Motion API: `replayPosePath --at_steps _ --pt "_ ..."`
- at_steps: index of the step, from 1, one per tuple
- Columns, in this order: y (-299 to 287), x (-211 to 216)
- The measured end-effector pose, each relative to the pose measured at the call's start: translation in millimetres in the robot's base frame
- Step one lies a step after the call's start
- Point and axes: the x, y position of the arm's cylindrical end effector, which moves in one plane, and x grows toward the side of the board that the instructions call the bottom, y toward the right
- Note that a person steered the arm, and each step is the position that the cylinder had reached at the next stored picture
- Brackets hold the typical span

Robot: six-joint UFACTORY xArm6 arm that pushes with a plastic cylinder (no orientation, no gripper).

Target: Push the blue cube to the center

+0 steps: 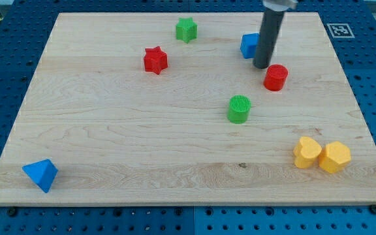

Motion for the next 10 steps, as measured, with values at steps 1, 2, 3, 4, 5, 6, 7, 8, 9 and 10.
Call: replayPosePath --at_steps 1,2,3,4,5,6,7,8,9,10 --pt "42 -7" --pt "55 -40" --pt "54 -51" --pt "40 -54" --pt "7 -61" --pt "-14 -67" --pt "-14 -67" --pt "-14 -67" --pt "-18 -56" --pt "-36 -38"
